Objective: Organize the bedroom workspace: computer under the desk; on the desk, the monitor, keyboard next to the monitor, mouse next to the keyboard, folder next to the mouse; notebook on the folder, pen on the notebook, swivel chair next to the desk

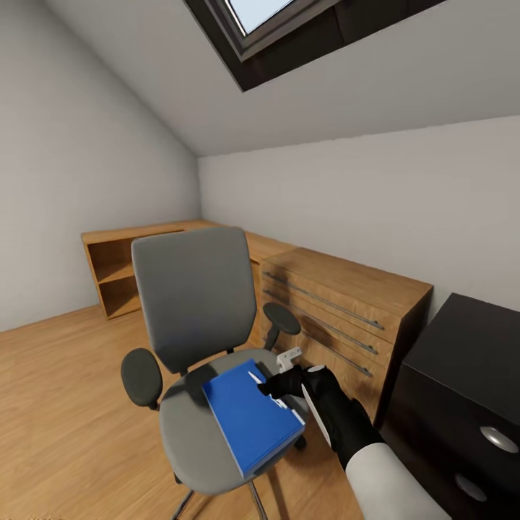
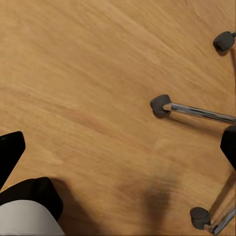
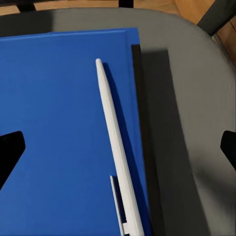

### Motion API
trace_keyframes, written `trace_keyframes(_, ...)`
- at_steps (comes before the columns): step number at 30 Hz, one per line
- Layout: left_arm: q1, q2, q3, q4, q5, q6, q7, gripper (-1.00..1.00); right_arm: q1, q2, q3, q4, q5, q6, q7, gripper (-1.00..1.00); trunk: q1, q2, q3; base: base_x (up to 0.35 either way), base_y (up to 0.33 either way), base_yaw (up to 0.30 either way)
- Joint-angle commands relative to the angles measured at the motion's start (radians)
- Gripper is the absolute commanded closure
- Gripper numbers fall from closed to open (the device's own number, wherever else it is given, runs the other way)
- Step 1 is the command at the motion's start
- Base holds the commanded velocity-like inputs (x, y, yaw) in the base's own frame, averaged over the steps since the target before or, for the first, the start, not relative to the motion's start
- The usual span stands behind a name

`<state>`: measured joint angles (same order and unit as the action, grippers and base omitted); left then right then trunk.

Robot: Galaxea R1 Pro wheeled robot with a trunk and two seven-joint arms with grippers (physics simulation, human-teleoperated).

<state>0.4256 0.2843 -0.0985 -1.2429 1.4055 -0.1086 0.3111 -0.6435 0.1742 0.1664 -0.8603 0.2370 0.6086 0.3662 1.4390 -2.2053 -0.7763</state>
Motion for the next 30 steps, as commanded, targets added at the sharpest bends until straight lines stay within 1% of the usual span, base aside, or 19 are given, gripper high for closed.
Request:
trace_keyframes(1, 0.0, 0.002, -0.004, -0.001, 0.02, -0.009, 0.004, -1.0, -0.001, 0.0, -0.001, -0.002, 0.011, 0.003, 0.007, -1.0, 0.004, -0.008, -0.004, 0.011, 0.0, 0.0)
trace_keyframes(3, 0.0, 0.002, -0.003, 0.001, 0.037, -0.009, 0.006, -1.0, -0.001, 0.0, -0.001, -0.001, 0.011, 0.003, 0.007, -1.0, 0.012, -0.022, -0.01, 0.008, 0.0, 0.0)
trace_keyframes(4, 0.0, 0.002, -0.003, 0.001, 0.037, -0.009, 0.006, -1.0, -0.001, 0.0, -0.001, -0.001, 0.011, 0.003, 0.007, -1.0, 0.015, -0.029, -0.013, 0.007, 0.0, 0.0)
trace_keyframes(6, 0.0, 0.003, -0.003, 0.002, 0.05, -0.008, 0.007, -1.0, -0.001, 0.0, -0.001, -0.001, 0.011, 0.003, 0.007, -1.0, 0.023, -0.043, -0.02, 0.005, 0.0, 0.0)
trace_keyframes(8, -0.001, 0.003, -0.003, 0.003, 0.061, -0.008, 0.007, -1.0, 0.0, 0.0, -0.001, -0.001, 0.012, 0.003, 0.007, -1.0, 0.023, -0.043, -0.02, 0.003, 0.0, 0.0)
trace_keyframes(16, -0.001, 0.004, -0.003, 0.003, 0.071, -0.007, 0.008, -1.0, 0.0, 0.0, -0.001, -0.001, 0.012, 0.005, 0.007, -1.0, 0.023, -0.043, -0.02, 0.001, 0.0, 0.0)
trace_keyframes(30, -0.001, 0.004, -0.003, 0.003, 0.072, -0.006, 0.008, -1.0, 0.0, 0.0, -0.001, -0.001, 0.013, 0.017, -0.001, -1.0, 0.023, -0.043, -0.02, 0.0, 0.0, 0.0)
